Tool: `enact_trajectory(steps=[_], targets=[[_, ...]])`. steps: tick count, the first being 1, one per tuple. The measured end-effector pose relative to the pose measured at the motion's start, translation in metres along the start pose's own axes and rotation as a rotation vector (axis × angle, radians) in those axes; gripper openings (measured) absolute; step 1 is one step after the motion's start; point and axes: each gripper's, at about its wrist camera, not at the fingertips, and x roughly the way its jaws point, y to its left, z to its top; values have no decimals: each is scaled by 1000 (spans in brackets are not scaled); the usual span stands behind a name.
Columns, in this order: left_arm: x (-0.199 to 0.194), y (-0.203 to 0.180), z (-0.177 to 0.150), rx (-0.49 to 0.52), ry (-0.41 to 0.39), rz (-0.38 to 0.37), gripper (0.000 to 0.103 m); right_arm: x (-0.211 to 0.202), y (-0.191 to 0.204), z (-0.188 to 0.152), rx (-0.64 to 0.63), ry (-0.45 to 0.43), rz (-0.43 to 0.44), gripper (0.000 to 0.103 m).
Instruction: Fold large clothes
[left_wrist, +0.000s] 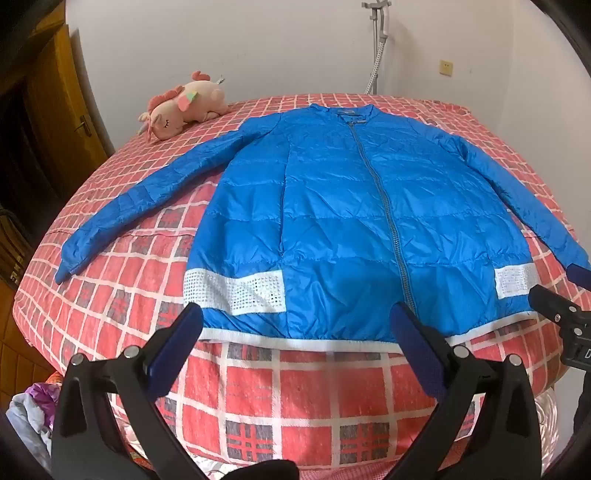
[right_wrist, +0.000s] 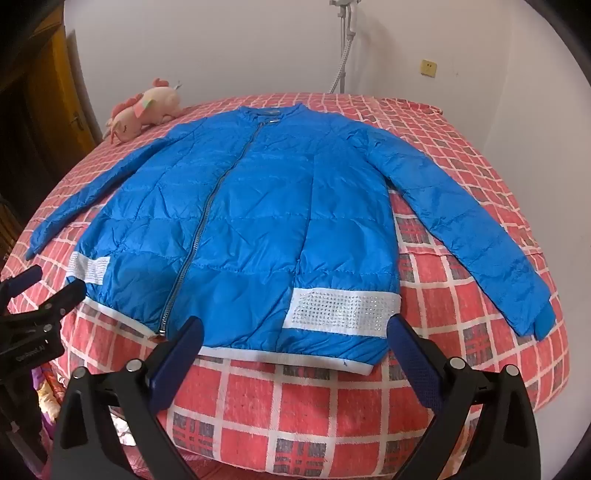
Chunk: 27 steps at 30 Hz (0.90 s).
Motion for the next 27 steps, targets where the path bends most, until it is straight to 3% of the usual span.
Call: enact_trajectory(steps=[27], targets=[[2, 0, -1, -2, -1, -4, 100, 3, 4, 0, 2, -1, 5, 99]])
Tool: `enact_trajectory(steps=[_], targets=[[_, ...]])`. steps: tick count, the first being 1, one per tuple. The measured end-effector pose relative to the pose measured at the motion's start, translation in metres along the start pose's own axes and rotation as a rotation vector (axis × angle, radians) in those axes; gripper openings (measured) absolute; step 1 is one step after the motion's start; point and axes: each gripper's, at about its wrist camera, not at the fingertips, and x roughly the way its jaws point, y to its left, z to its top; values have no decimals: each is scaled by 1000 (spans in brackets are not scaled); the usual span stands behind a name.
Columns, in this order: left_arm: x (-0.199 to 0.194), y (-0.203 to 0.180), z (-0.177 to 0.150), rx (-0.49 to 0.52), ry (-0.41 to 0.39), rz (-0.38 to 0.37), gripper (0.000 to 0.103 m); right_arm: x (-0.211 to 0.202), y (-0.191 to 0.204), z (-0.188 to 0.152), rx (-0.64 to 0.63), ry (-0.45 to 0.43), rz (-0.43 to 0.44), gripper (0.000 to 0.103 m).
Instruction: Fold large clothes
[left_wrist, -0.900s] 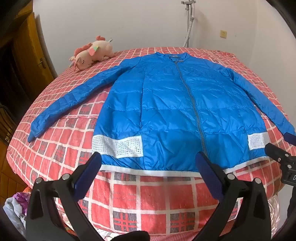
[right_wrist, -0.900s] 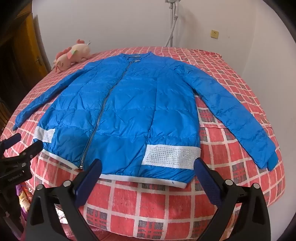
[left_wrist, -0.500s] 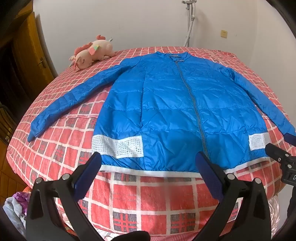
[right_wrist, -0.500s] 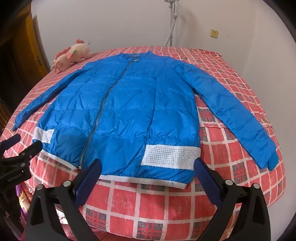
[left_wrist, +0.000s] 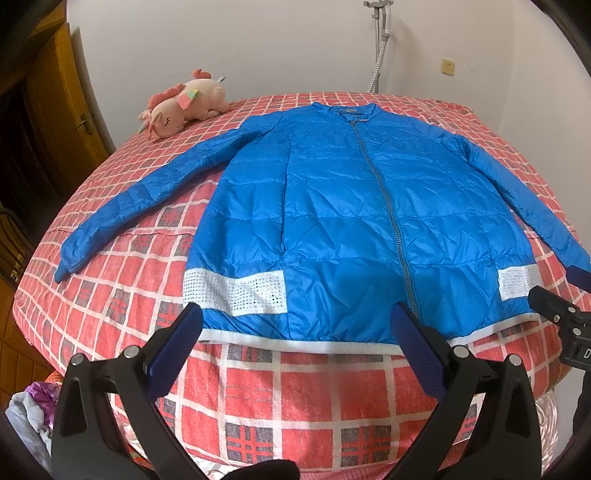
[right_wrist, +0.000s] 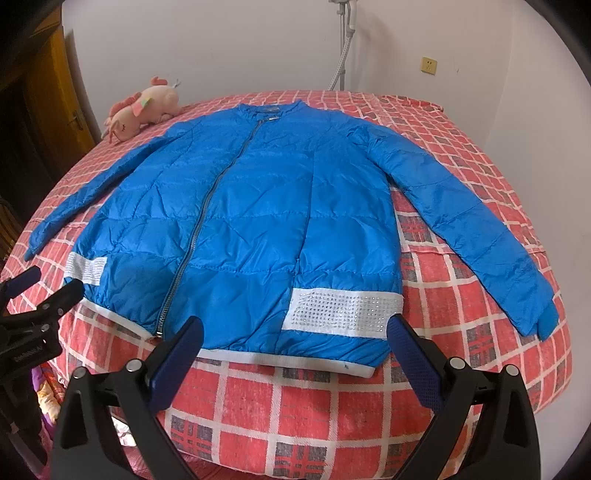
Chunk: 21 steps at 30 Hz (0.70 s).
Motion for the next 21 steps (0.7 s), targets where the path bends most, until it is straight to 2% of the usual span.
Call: enact_trajectory(steps=[21], targets=[[1, 0, 1, 0, 2, 0, 100, 3, 3, 0, 1, 5, 3, 99]])
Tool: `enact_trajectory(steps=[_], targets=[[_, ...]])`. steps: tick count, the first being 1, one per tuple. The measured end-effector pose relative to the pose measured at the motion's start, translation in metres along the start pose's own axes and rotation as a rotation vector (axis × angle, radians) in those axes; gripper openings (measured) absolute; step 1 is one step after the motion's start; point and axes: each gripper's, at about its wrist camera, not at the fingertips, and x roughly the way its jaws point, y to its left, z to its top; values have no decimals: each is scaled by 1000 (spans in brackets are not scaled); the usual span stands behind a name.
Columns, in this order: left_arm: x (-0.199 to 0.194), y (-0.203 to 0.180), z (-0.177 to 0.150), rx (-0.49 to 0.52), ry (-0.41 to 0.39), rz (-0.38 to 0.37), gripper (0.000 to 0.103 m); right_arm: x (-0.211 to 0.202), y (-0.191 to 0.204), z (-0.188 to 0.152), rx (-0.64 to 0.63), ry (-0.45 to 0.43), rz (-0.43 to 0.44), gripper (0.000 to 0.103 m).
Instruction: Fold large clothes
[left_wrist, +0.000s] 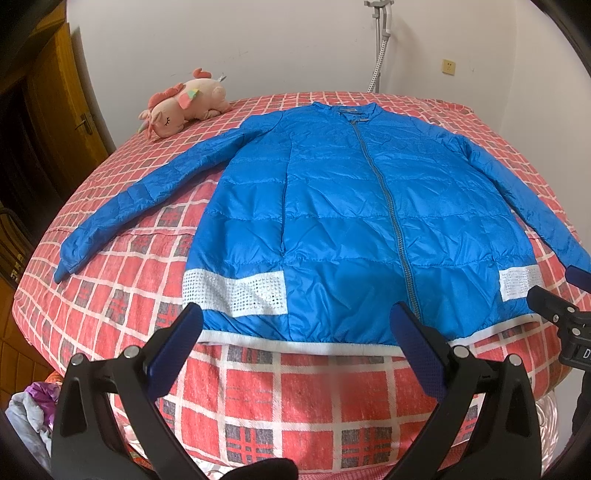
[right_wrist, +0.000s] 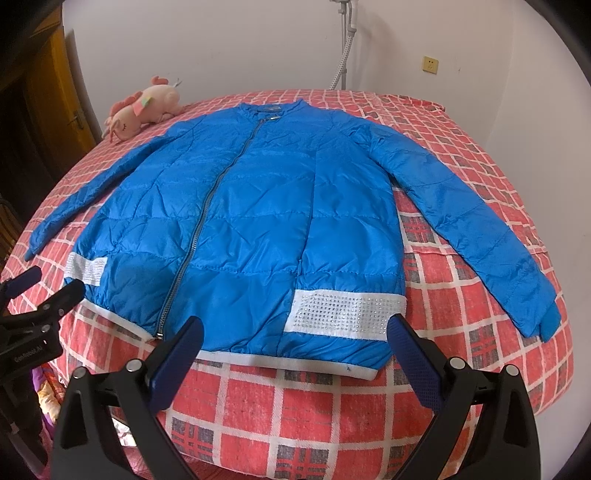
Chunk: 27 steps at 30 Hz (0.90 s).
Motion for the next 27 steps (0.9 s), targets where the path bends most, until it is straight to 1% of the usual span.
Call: enact_trajectory(steps=[27], targets=[[2, 2, 1, 1, -3, 3, 100, 0, 2, 0, -2, -5, 2, 99]])
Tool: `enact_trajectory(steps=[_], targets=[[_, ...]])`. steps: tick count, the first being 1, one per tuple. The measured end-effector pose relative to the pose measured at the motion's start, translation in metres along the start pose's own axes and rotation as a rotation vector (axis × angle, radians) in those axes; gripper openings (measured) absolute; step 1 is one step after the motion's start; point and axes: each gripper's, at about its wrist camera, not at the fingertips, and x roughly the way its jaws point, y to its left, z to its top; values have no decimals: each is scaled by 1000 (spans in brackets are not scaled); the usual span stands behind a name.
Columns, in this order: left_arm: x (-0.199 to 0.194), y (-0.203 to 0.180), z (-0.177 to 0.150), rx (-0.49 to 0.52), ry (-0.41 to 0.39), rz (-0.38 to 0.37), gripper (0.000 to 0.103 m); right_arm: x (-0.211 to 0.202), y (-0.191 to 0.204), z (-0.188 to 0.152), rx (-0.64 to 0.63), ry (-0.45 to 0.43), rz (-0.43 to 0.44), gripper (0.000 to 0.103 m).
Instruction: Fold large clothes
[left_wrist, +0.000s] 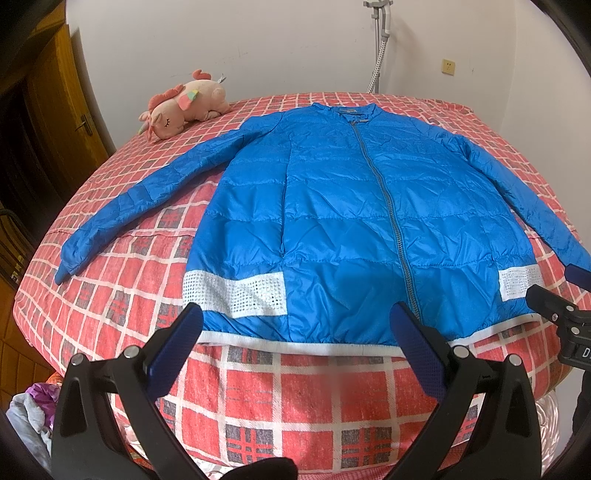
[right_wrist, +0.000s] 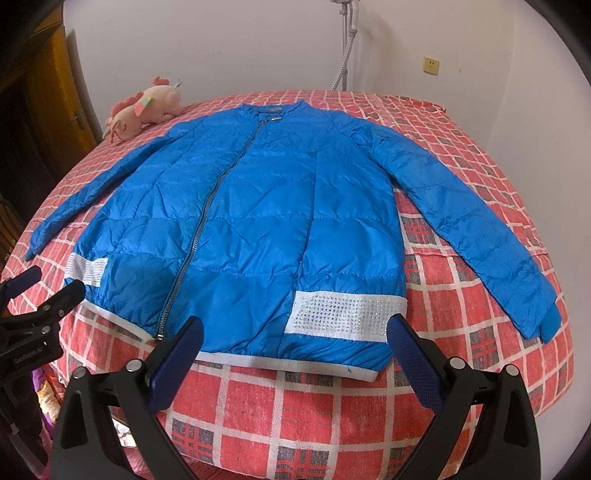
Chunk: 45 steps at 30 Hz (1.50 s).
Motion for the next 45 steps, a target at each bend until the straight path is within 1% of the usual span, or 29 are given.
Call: enact_trajectory(steps=[19, 22, 25, 26, 28, 31, 32, 33, 35, 36, 37, 39, 40, 41, 42, 43, 45], targets=[[0, -6, 6, 18, -1, 6, 100, 3, -3, 5, 10, 3, 10, 99], [3, -9, 10, 34, -15, 3, 100, 4, -14, 8, 36, -6, 38, 99], [10, -15, 18, 67, -39, -24, 100, 6, -31, 10, 58, -30, 28, 99], [13, -18, 20, 83, -41, -30, 100, 6, -44, 11, 79, -39, 17, 99], [23, -25, 28, 123, -40, -72, 100, 8, -73, 12, 143, -36, 24, 99], [38, -32, 42, 139, -24, -108, 100, 9, -122, 7, 265, -28, 12, 99], [42, -35, 46, 138, -17, -116, 100, 8, -146, 4, 322, -33, -19, 99], [50, -35, 52, 130, 0, -140, 100, 7, -166, 0, 371, -32, -49, 99], [65, -35, 61, 105, 28, -198, 100, 5, -214, -9, 489, -16, -89, 99], [73, -34, 66, 88, 25, -228, 100, 4, -238, -13, 543, -7, -110, 99], [79, -32, 70, 77, 20, -229, 100, 4, -255, -16, 581, 2, -135, 99], [91, -33, 79, 75, 20, -200, 100, 2, -300, -25, 666, 15, -213, 99], [97, -33, 83, 75, 24, -198, 100, 4, -318, -29, 692, 31, -225, 99], [103, -33, 88, 69, 30, -194, 100, 7, -331, -32, 723, 46, -218, 99], [107, -32, 92, 61, 34, -188, 100, 11, -342, -36, 750, 61, -189, 99], [112, -31, 96, 53, 39, -182, 100, 18, -354, -39, 776, 78, -135, 99], [120, -28, 101, 40, 44, -176, 100, 31, -365, -41, 786, 109, -77, 99]])
